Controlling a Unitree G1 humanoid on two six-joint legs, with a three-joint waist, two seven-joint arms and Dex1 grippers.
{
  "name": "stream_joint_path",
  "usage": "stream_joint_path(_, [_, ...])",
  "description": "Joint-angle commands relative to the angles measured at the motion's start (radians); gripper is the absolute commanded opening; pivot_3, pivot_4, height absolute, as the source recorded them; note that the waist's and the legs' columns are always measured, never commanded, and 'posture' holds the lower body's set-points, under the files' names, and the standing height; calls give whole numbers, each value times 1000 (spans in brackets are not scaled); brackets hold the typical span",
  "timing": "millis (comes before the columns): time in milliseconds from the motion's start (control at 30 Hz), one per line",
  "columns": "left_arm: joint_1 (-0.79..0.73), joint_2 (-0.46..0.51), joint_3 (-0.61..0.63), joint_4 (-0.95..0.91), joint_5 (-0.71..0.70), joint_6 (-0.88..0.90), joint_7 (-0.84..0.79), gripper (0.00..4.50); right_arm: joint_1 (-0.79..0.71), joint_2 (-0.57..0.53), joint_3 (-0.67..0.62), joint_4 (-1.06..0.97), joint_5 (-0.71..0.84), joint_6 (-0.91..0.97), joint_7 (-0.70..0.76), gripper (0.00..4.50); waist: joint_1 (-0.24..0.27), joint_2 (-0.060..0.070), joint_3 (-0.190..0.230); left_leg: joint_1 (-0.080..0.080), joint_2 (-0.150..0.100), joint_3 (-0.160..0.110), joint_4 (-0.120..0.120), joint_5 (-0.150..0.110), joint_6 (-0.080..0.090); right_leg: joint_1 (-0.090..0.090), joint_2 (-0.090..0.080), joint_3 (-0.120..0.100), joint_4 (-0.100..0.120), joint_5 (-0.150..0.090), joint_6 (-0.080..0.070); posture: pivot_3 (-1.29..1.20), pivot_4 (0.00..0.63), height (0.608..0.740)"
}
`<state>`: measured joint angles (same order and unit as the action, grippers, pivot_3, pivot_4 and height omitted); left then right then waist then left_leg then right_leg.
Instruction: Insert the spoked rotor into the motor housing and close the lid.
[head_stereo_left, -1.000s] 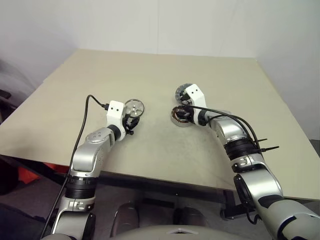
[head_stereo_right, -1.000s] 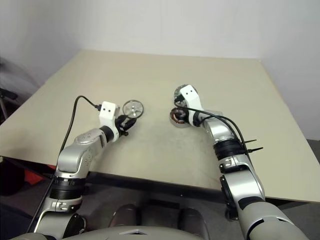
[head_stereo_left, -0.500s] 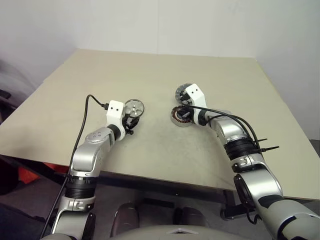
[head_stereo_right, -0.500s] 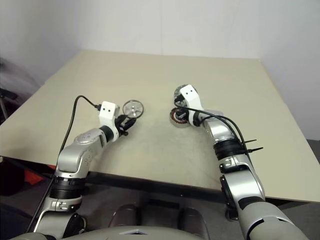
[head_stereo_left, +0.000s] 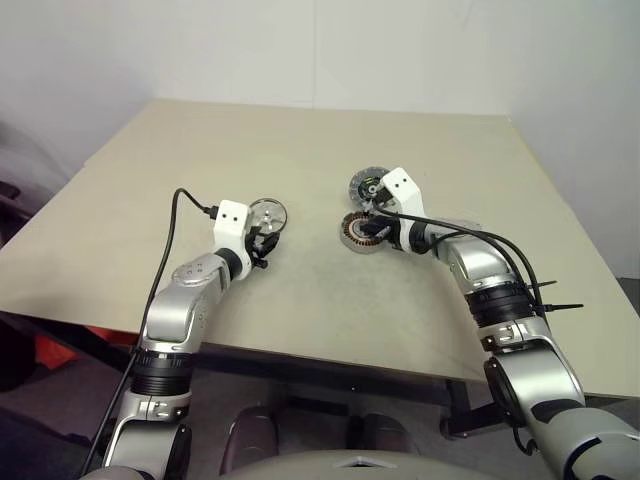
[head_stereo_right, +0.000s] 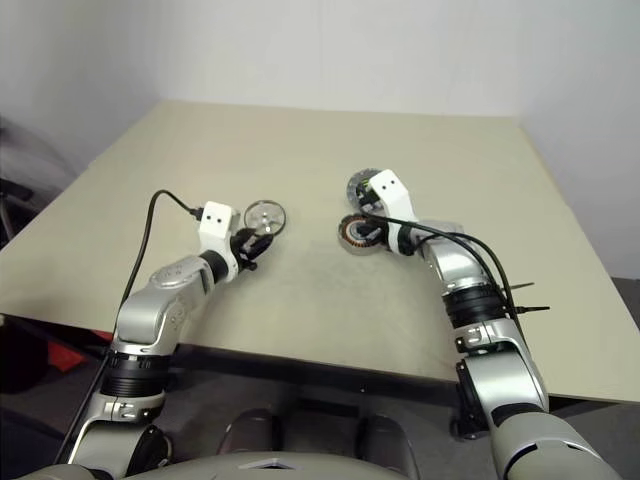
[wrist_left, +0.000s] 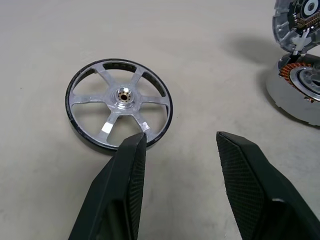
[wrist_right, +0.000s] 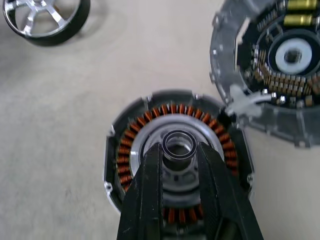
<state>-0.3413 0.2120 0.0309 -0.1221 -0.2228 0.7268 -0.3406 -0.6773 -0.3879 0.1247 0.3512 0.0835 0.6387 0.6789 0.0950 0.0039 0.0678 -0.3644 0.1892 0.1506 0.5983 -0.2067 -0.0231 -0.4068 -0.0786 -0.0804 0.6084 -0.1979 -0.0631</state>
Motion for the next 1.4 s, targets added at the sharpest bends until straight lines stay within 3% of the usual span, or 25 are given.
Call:
stream_joint_path(33, [-27, 4, -2, -9, -5, -24, -1, 2375, -6, -3, -24, -35, 14, -6, -9, 652, 1, 0, 0, 0, 0, 0, 0, 0, 0, 0, 0, 0, 0, 0, 0, 0, 0, 740])
stream_joint_path(533, [-39, 33, 26, 12, -5, -36, 1, 2375, 23, -3, -4, 5, 0, -28, -14, 652, 1, 0, 0, 0, 0, 0, 0, 0, 0, 1, 0, 0, 0, 0, 0, 0, 0, 740])
stream_joint_path(900, [-59, 58, 63, 66, -7, -59, 5, 2375, 16, -7, -19, -11, 14, -48, -3, 4487, 1, 0, 0, 0, 0, 0, 0, 0, 0, 2, 0, 0, 0, 0, 0, 0, 0, 740])
stream_joint_path(1133, [-54, 47, 43, 70, -2, -65, 6, 2375, -1, 3, -50, -3, 22, -48, -29, 4487, 1, 0, 0, 0, 0, 0, 0, 0, 0, 2, 0, 0, 0, 0, 0, 0, 0, 740])
stream_joint_path(1400, [-55, 44, 35, 80, 1, -71, 3, 2375, -2, 6, -59, -5, 29, -52, -27, 1759, 1, 0, 0, 0, 0, 0, 0, 0, 0, 1, 0, 0, 0, 0, 0, 0, 0, 740])
